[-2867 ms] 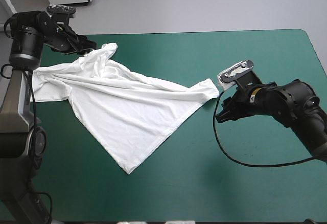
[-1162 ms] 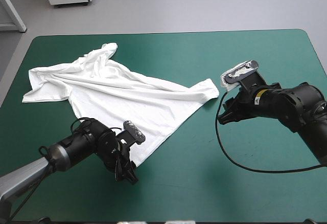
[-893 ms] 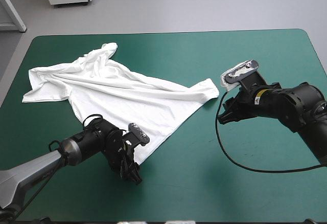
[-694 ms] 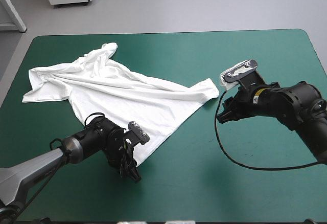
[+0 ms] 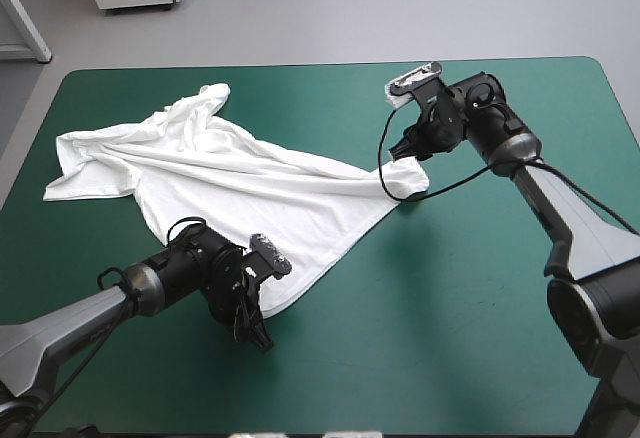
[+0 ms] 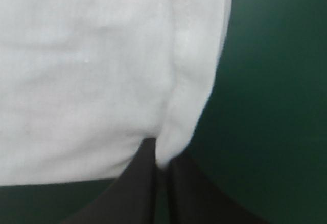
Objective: Fold the cloth
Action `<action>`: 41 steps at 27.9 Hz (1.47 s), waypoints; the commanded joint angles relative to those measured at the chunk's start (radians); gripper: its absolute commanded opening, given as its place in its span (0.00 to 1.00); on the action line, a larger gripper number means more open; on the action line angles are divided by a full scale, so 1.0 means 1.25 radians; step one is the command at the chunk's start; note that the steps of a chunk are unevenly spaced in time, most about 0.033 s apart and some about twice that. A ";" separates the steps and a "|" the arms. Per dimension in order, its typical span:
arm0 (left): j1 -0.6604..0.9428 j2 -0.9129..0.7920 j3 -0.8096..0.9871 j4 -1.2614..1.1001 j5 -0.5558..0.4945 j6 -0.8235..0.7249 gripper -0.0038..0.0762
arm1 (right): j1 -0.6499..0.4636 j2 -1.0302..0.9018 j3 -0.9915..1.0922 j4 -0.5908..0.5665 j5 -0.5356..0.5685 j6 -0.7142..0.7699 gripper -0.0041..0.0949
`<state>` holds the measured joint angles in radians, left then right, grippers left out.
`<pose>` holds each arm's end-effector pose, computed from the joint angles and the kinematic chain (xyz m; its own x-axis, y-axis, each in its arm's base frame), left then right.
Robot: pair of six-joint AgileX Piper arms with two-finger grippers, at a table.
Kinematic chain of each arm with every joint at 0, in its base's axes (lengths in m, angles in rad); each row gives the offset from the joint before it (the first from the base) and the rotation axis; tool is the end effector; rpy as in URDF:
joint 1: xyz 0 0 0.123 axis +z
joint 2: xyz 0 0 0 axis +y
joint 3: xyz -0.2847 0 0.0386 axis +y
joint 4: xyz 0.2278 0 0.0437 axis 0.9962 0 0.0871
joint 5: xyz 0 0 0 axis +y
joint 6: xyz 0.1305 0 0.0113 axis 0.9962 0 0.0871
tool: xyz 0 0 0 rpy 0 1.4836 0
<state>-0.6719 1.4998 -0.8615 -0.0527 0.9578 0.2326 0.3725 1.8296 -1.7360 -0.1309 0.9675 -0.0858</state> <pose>0.1807 -0.1509 0.1785 -0.6398 0.7653 -0.0699 0.7682 0.6395 -0.0296 0.3913 0.1378 0.3031 -0.7097 -0.4477 -0.5440 -0.4240 0.8880 -0.1778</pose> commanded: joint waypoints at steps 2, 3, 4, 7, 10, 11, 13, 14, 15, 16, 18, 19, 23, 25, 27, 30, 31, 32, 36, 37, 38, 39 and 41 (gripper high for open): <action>-0.009 0.006 0.003 -0.119 -0.033 0.002 0.04 | -0.044 0.039 -0.062 0.032 -0.046 -0.020 0.53; -0.009 0.006 0.003 -0.119 -0.036 0.002 0.04 | -0.046 0.056 -0.073 0.044 -0.046 -0.032 0.53; -0.009 0.006 0.003 -0.121 -0.036 0.004 0.04 | -0.046 0.079 -0.088 0.058 -0.048 -0.041 0.53; -0.009 0.006 0.003 -0.121 -0.036 0.011 0.04 | -0.046 0.127 -0.118 0.084 -0.064 -0.052 0.53; -0.009 0.006 0.003 -0.121 -0.036 0.011 0.04 | -0.046 0.160 -0.137 0.091 -0.062 -0.052 0.53; -0.009 0.006 0.003 -0.121 -0.036 0.011 0.04 | -0.046 0.169 -0.141 0.091 -0.063 -0.052 0.53; -0.009 0.006 0.003 -0.121 -0.035 0.015 0.04 | -0.046 0.181 -0.145 0.091 -0.067 -0.055 0.53; -0.009 0.006 0.003 -0.121 -0.035 0.017 0.04 | -0.046 0.190 -0.145 0.091 -0.071 -0.055 0.53; -0.009 0.006 0.003 -0.119 -0.035 0.017 0.04 | -0.046 0.192 -0.145 0.091 -0.073 -0.057 0.53; -0.009 0.006 0.003 -0.119 -0.035 0.017 0.04 | -0.046 0.197 -0.145 0.091 -0.073 -0.057 0.53; -0.009 0.006 0.003 -0.118 -0.035 0.017 0.04 | -0.046 0.210 -0.145 0.094 -0.074 -0.057 0.53; -0.009 0.006 0.003 -0.118 -0.035 0.017 0.04 | -0.046 0.215 -0.145 0.097 -0.074 -0.057 0.53; -0.009 0.006 0.003 -0.118 -0.036 0.017 0.04 | -0.046 0.241 -0.145 0.146 -0.075 -0.082 0.53; -0.009 0.006 0.003 -0.118 -0.036 0.017 0.04 | -0.046 0.251 -0.145 0.163 -0.078 -0.086 0.53; -0.009 0.006 0.003 -0.123 -0.036 0.017 0.04 | -0.046 0.260 -0.145 0.167 -0.076 -0.086 0.51; -0.009 0.006 0.003 -0.129 -0.036 0.017 0.04 | -0.046 0.262 -0.145 0.184 -0.058 -0.086 0.37; -0.009 0.006 0.003 -0.129 -0.036 0.017 0.04 | -0.046 0.262 -0.145 0.186 -0.052 -0.090 0.30; -0.009 0.006 0.003 -0.129 -0.036 0.017 0.04 | -0.046 0.262 -0.145 0.188 -0.047 -0.092 0.22; -0.009 0.006 0.003 -0.129 -0.036 0.014 0.04 | -0.046 0.262 -0.145 0.188 0.000 -0.100 0.03; -0.009 0.006 0.003 -0.129 -0.034 0.014 0.04 | -0.046 0.260 -0.145 0.184 0.012 -0.100 0.03; -0.009 0.006 0.003 -0.129 -0.031 0.014 0.04 | -0.046 0.258 -0.145 0.178 0.025 -0.100 0.03; -0.009 0.006 0.002 -0.126 -0.023 0.014 0.04 | -0.046 0.255 -0.145 0.168 0.036 -0.100 0.03; -0.009 0.003 -0.009 -0.122 -0.001 0.014 0.04 | -0.046 0.240 -0.145 0.153 0.044 -0.100 0.03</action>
<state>-0.6717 1.5010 -0.8638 -0.0568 0.9590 0.2574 0.3190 2.1955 -1.9029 0.0901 0.9405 -0.1999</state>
